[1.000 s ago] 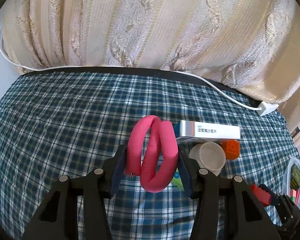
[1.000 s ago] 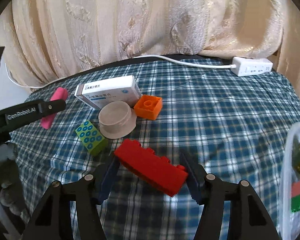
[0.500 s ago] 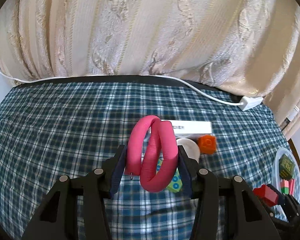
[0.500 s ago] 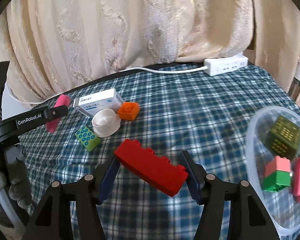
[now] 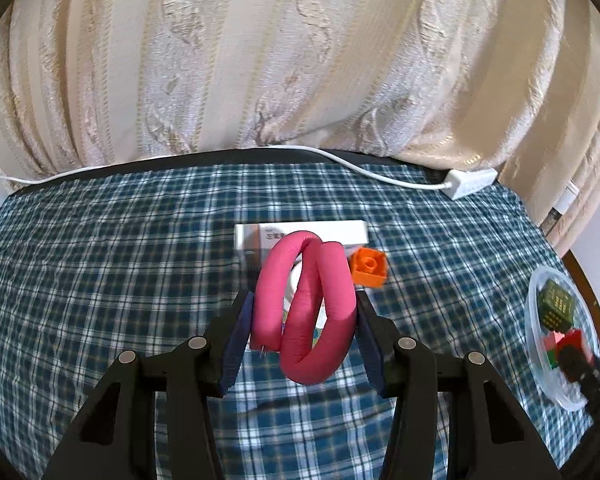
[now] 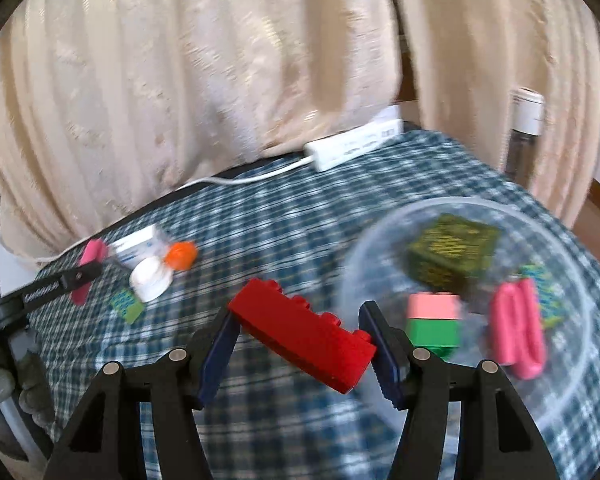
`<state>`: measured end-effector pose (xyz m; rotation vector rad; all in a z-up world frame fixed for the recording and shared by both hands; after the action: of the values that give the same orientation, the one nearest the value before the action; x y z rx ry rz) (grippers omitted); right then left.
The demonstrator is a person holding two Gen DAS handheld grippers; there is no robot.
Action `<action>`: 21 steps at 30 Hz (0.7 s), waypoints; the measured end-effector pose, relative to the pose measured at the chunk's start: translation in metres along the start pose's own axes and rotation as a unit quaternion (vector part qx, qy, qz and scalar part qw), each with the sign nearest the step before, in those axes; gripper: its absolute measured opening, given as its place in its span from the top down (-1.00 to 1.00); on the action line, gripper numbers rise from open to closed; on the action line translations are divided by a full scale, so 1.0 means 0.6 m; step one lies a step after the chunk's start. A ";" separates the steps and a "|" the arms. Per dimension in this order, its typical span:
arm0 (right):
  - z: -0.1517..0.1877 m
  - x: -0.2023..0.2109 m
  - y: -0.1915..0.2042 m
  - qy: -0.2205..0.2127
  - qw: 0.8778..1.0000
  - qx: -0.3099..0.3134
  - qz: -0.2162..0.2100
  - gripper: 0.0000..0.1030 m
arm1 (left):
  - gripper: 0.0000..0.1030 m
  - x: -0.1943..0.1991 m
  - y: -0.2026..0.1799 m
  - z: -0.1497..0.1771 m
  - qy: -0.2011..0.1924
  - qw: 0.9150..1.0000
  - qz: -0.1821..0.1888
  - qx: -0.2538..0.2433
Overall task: Organize objects
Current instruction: 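Carry the red brick with the right gripper to the bowl while the left carries the pink tube there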
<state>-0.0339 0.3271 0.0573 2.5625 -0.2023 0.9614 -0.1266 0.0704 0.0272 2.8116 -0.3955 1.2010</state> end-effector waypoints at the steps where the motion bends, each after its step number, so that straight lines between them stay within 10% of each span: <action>1: -0.002 0.004 -0.013 -0.003 1.000 -0.007 0.006 -0.26 | 0.01 0.000 -0.003 0.000 0.000 1.000 0.001 -0.002; 21: -0.004 0.015 -0.171 -0.017 0.992 -0.103 0.064 -0.26 | 0.01 0.009 -0.087 0.016 0.010 0.998 0.025 -0.048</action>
<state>-0.0010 0.4218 0.0330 2.4004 -0.4556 0.8926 -0.1030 0.1184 0.0267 2.7216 -0.5115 1.1862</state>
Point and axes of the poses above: each gripper's, at about its wrist camera, not at the fingertips, and x roughly against the way its jaws point, y to its left, z to its underside, the point moved 6 cm from there along -x, roughly the way its jaws point, and after that the axes turned 7 degrees about -x, right-handed, at the moved point
